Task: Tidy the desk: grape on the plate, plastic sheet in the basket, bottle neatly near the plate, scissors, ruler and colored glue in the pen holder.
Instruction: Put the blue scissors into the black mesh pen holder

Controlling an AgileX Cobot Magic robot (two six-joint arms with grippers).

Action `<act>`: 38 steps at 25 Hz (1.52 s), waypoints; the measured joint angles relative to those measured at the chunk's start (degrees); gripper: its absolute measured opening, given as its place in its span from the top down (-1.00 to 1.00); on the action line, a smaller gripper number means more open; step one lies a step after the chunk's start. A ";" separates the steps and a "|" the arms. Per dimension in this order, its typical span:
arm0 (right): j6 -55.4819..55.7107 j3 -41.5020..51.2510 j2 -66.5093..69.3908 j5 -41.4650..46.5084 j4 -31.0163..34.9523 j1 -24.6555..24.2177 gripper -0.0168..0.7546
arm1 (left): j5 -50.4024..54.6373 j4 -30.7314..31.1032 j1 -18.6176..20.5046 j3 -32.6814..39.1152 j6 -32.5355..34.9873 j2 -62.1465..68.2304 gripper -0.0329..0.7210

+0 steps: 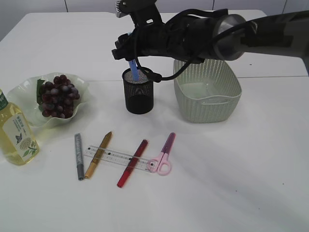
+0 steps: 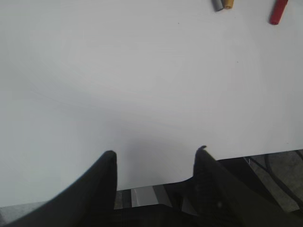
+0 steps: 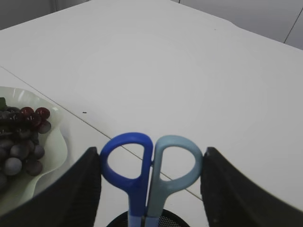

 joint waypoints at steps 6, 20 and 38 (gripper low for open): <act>0.00 -0.08 0.08 0.00 -0.13 -0.04 -0.15 | 0.00 0.00 0.00 0.00 0.00 0.00 -0.11; 0.06 -0.08 0.08 -0.03 -0.13 -0.04 -0.19 | 0.00 -0.46 0.00 0.00 0.00 0.00 -0.11; 6.32 -0.08 0.08 3.80 -0.13 -0.04 -0.28 | 0.00 -0.58 0.00 0.00 -0.04 0.00 -0.15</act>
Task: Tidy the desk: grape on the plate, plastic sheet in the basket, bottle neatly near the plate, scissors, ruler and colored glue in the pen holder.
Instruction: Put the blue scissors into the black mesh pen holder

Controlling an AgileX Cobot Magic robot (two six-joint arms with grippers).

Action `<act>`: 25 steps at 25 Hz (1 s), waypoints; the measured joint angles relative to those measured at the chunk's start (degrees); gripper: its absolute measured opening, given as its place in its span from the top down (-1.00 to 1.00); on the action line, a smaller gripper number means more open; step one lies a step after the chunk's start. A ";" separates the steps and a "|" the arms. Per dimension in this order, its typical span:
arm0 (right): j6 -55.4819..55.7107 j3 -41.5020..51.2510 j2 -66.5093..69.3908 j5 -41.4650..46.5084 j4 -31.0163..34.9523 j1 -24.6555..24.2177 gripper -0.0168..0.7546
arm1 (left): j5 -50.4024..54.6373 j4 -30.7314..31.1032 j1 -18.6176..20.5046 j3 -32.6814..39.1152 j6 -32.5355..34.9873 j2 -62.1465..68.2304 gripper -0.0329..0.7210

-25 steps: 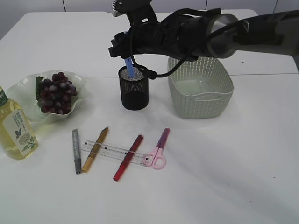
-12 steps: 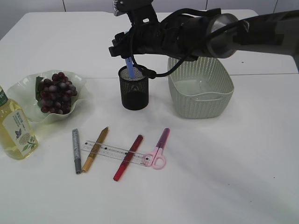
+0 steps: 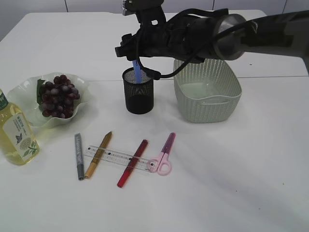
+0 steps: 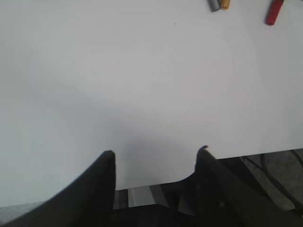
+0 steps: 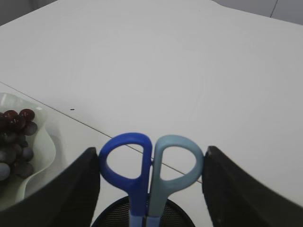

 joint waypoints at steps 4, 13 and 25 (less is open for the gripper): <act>2.73 0.00 0.00 3.69 0.10 0.00 -0.32 | 0.00 -0.23 0.00 0.00 0.00 0.00 -0.19; 5.41 0.00 0.00 0.54 0.10 0.00 -0.32 | 0.00 -0.31 0.00 0.00 -0.13 0.00 -0.21; 6.52 0.00 0.00 3.26 0.10 0.12 -0.44 | 0.00 -0.44 0.00 0.00 -0.22 0.00 -0.21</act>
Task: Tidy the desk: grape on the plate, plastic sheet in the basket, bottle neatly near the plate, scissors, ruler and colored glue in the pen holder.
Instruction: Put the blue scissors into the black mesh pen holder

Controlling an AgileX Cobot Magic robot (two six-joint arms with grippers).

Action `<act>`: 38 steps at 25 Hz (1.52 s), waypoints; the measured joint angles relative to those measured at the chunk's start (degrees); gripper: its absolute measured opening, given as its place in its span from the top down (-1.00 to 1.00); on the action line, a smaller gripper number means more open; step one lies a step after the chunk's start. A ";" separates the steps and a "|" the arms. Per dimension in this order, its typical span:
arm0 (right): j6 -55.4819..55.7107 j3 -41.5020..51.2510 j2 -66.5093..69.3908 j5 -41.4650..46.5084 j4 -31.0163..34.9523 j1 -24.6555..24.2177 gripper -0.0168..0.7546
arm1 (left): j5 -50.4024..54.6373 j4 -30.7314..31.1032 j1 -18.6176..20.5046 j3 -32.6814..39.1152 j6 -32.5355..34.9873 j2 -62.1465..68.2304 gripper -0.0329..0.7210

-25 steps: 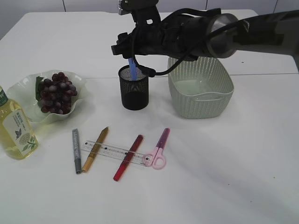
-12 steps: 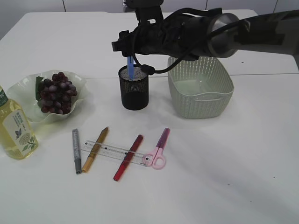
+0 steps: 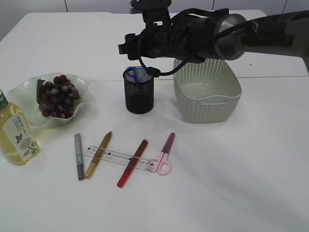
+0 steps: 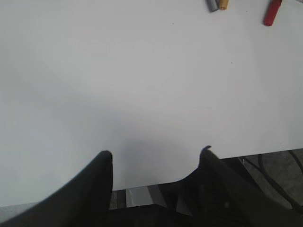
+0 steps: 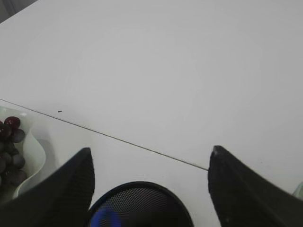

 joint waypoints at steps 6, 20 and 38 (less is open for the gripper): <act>0.13 0.00 0.75 2.39 0.00 1.07 -0.51 | 0.00 0.00 0.00 0.00 -0.52 0.00 -0.22; 1.57 0.00 1.25 3.23 0.58 1.20 -0.51 | 0.00 0.00 0.00 0.00 -1.07 0.00 -0.22; -6.21 0.00 -1.71 4.49 -11.00 1.33 -0.51 | 0.00 0.00 0.00 0.00 -1.19 0.00 -0.22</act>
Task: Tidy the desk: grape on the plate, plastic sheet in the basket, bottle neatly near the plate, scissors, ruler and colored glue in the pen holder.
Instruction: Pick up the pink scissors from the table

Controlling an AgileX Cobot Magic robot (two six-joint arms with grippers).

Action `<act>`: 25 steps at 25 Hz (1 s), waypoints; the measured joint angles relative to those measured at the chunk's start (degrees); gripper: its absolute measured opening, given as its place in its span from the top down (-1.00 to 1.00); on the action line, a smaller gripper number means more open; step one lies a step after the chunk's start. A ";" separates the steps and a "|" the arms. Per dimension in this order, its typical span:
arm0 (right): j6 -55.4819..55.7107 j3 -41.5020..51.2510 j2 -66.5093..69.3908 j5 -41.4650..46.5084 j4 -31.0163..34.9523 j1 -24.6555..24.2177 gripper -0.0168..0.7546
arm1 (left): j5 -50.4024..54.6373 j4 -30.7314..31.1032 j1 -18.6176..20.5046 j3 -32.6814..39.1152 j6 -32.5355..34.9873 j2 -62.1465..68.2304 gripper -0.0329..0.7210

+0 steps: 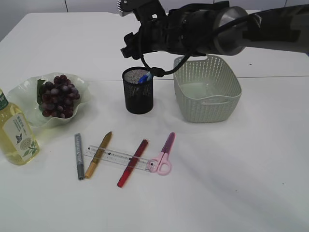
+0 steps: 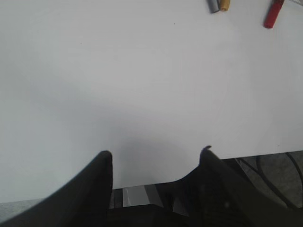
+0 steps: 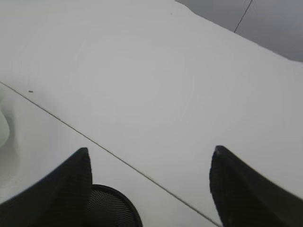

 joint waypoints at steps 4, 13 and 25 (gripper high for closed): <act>-8.17 0.13 0.00 1.35 -1.33 0.00 -0.51 | 0.00 0.00 0.00 0.00 0.00 0.00 -0.22; -30.80 10.66 -4.68 2.68 -1.57 0.00 -0.51 | 0.00 0.00 0.00 0.00 0.00 0.00 -0.22; -46.85 20.62 -17.40 28.16 20.63 4.90 -0.51 | 0.00 -0.26 0.00 0.00 0.00 0.00 -0.22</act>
